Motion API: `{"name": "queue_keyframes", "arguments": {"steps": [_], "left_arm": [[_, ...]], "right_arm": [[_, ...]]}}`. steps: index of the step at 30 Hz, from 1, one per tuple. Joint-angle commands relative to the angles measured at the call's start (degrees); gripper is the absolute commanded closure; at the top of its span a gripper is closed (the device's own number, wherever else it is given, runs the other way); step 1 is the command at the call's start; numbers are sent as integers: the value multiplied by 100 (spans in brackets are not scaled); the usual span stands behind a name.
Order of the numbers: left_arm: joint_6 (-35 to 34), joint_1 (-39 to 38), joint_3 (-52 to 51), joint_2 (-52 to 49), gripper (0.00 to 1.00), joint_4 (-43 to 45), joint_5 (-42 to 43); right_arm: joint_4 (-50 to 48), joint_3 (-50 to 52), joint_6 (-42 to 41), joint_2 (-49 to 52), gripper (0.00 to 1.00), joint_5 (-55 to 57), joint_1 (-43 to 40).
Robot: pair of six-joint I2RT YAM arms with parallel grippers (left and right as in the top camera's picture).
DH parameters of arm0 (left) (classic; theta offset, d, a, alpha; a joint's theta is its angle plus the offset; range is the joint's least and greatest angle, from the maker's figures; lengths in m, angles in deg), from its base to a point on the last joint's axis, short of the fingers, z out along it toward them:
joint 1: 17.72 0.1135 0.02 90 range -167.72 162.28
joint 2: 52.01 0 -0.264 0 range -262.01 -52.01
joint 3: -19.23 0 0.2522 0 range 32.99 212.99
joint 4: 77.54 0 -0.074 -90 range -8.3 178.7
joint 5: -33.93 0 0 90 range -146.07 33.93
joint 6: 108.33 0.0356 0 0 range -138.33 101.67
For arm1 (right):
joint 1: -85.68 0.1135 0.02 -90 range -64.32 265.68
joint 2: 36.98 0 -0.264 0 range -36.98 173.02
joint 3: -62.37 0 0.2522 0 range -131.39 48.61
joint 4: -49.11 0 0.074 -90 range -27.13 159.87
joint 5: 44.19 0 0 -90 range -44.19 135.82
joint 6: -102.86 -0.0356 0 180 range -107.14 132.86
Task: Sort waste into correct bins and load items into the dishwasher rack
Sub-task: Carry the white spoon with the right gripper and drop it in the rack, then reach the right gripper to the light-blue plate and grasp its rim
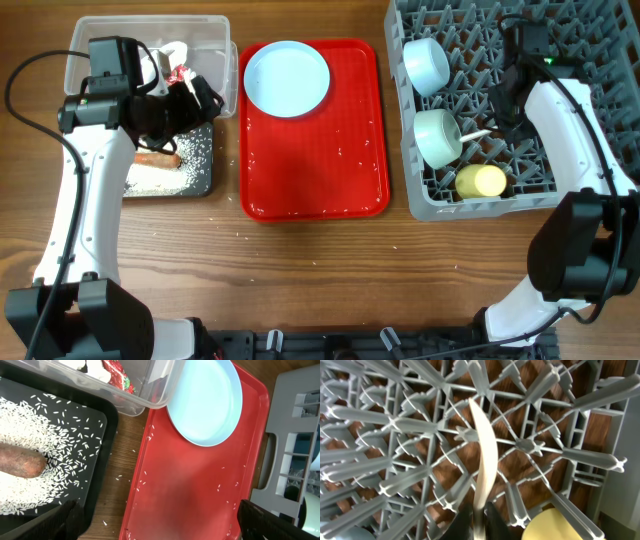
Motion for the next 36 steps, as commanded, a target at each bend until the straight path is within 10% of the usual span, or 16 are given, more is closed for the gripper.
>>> {"name": "queue_keyframes", "arguments": {"steps": [1, 3, 10, 17, 27, 36], "left_arm": [[50, 15, 61, -37, 0, 11, -33], [50, 15, 63, -37, 0, 11, -33], [50, 15, 61, -37, 0, 11, -33], [50, 15, 61, -37, 0, 11, -33], [50, 15, 63, -37, 0, 11, -33], [50, 15, 61, -37, 0, 11, -33]], "right_arm": [[-13, -7, -120, 101, 83, 267, 2], [125, -9, 59, 101, 52, 275, 2], [-402, -527, 5329, -769, 35, -2533, 85], [-1552, -765, 5051, -695, 39, -2621, 1537], [-4419, -793, 3709, 1945, 44, -2507, 2859], [-4426, -798, 3574, 2667, 57, -1915, 3018]]}}
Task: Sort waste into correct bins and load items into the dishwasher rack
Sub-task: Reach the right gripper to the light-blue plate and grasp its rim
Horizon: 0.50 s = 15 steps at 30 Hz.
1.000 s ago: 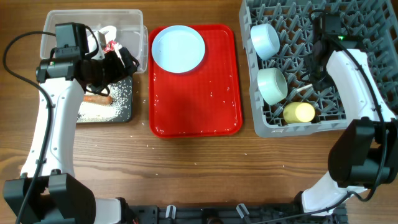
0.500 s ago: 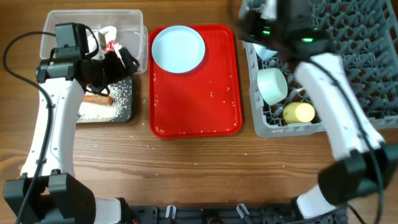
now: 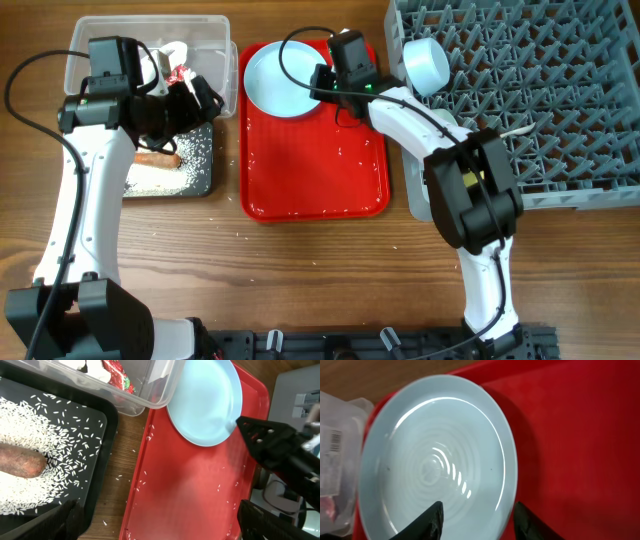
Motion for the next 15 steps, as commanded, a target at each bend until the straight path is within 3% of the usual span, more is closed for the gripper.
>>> {"name": "queue_keyframes", "arguments": {"steps": [1, 6, 11, 15], "left_arm": [[50, 15, 61, -37, 0, 11, -33], [50, 15, 61, -37, 0, 11, -33], [50, 15, 61, -37, 0, 11, -33], [50, 15, 61, -37, 0, 11, -33]], "right_arm": [[87, -37, -160, 332, 57, 297, 24], [142, -37, -155, 415, 59, 514, 24], [1040, -39, -546, 372, 83, 529, -28], [1856, -39, -588, 177, 89, 404, -219]]}}
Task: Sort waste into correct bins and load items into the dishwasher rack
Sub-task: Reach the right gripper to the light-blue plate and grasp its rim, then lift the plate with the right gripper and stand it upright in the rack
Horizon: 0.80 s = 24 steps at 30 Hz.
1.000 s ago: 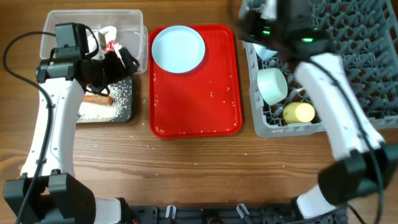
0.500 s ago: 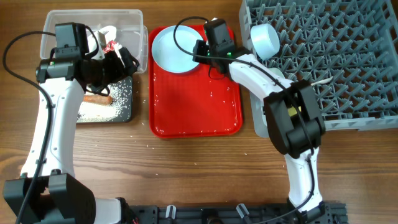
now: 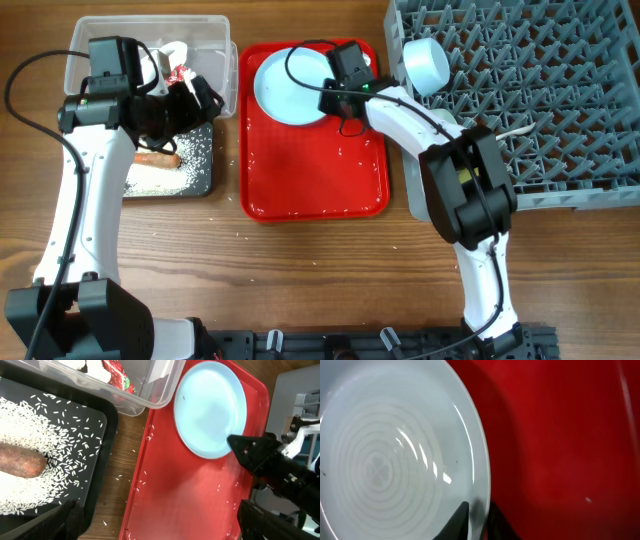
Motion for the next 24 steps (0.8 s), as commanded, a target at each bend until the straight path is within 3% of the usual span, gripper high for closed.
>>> {"name": "queue_keyframes", "arguments": {"steps": [1, 3, 8, 15, 20, 24], "left_arm": [[50, 15, 61, -37, 0, 9, -33], [50, 15, 61, -37, 0, 9, -33], [50, 15, 61, -37, 0, 9, -33], [50, 15, 61, -37, 0, 9, -33], [50, 15, 61, -37, 0, 9, -33], [50, 15, 61, -37, 0, 9, -33]], "right_arm": [[745, 136, -122, -63, 92, 0, -240], [1239, 136, 603, -549, 96, 33, -402], [1357, 136, 1209, -1401, 96, 149, -402], [1303, 136, 1963, -3174, 96, 1241, -400], [1217, 138, 2214, -4159, 95, 4264, -415], [590, 138, 3663, -4315, 96, 5698, -623]]}}
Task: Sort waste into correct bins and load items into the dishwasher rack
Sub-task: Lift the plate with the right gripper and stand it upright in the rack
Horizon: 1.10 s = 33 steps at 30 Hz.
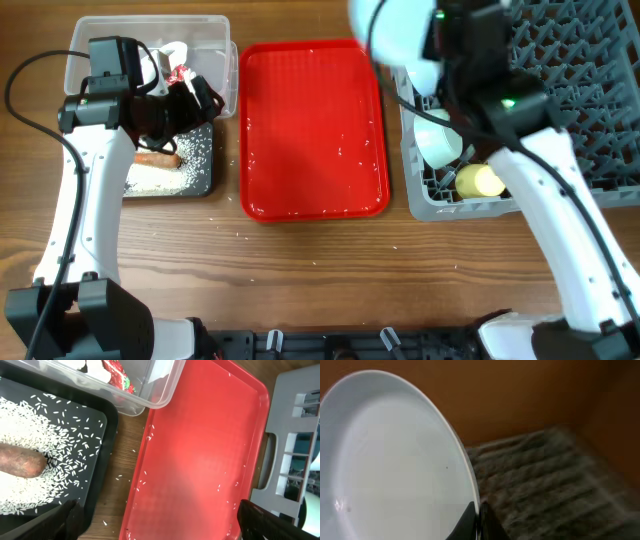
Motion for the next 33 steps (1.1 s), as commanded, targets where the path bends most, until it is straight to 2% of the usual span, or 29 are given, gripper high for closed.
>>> {"name": "queue_keyframes", "arguments": {"steps": [1, 6, 11, 23, 28, 33], "left_arm": [[50, 15, 61, -37, 0, 7, -33], [50, 15, 61, -37, 0, 9, -33], [50, 15, 63, -37, 0, 9, -33], [50, 15, 63, -37, 0, 9, -33], [50, 15, 61, -37, 0, 7, -33], [50, 15, 61, -37, 0, 9, -33]], "right_arm": [[-450, -13, 1932, 48, 96, 1738, -289], [-503, 24, 3777, 278, 96, 1447, -780], [-282, 101, 4734, 629, 96, 516, -1266], [175, 101, 4732, 1784, 96, 402, -1499], [-55, 98, 4568, 1884, 96, 446, -1620], [-525, 96, 4760, 1834, 96, 1058, -1657]]}}
